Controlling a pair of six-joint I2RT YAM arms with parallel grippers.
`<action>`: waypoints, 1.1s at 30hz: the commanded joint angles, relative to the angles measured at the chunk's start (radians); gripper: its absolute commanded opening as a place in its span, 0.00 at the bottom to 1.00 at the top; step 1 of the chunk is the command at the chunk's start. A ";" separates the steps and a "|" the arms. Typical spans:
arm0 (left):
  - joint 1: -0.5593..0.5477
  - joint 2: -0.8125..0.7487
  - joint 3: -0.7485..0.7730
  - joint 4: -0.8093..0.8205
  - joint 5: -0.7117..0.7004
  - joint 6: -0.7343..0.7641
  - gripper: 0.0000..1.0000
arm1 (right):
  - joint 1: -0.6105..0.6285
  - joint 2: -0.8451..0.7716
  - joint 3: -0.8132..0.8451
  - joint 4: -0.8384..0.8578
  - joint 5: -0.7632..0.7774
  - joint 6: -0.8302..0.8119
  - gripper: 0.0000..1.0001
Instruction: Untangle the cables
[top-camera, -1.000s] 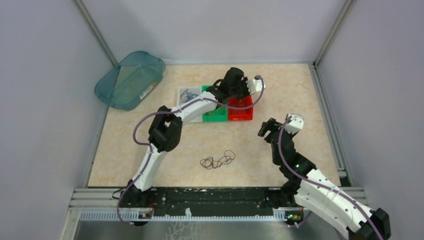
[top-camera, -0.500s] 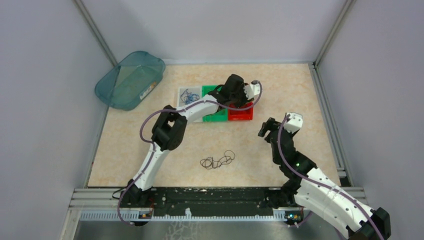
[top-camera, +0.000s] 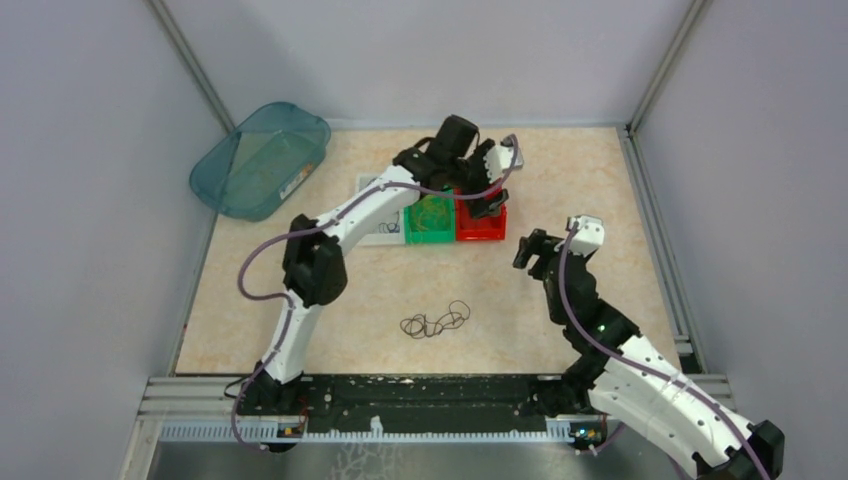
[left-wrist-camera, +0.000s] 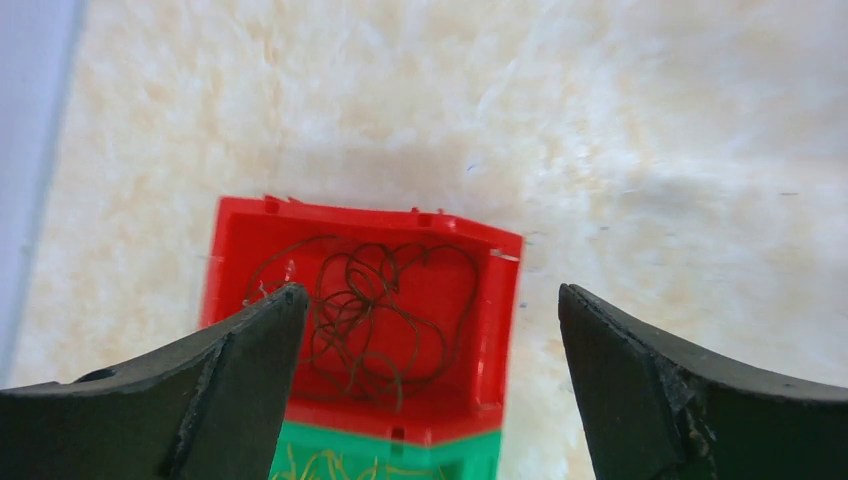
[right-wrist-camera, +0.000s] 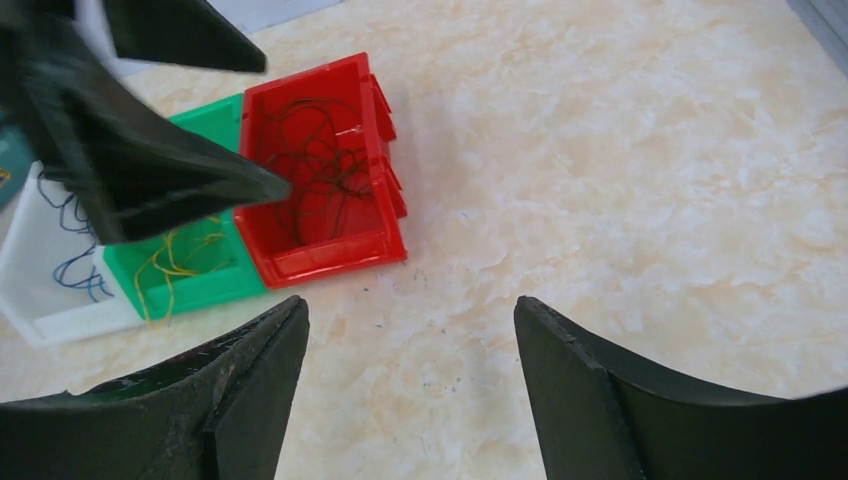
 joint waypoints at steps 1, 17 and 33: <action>0.012 -0.212 0.073 -0.191 0.203 0.026 1.00 | -0.009 -0.021 0.070 0.034 -0.098 -0.077 0.78; 0.381 -0.723 -0.394 -0.369 0.154 -0.112 1.00 | 0.070 0.392 0.024 0.294 -0.726 -0.127 0.96; 0.591 -1.007 -0.954 -0.260 0.060 -0.124 1.00 | 0.329 0.675 0.009 0.391 -0.740 -0.048 0.64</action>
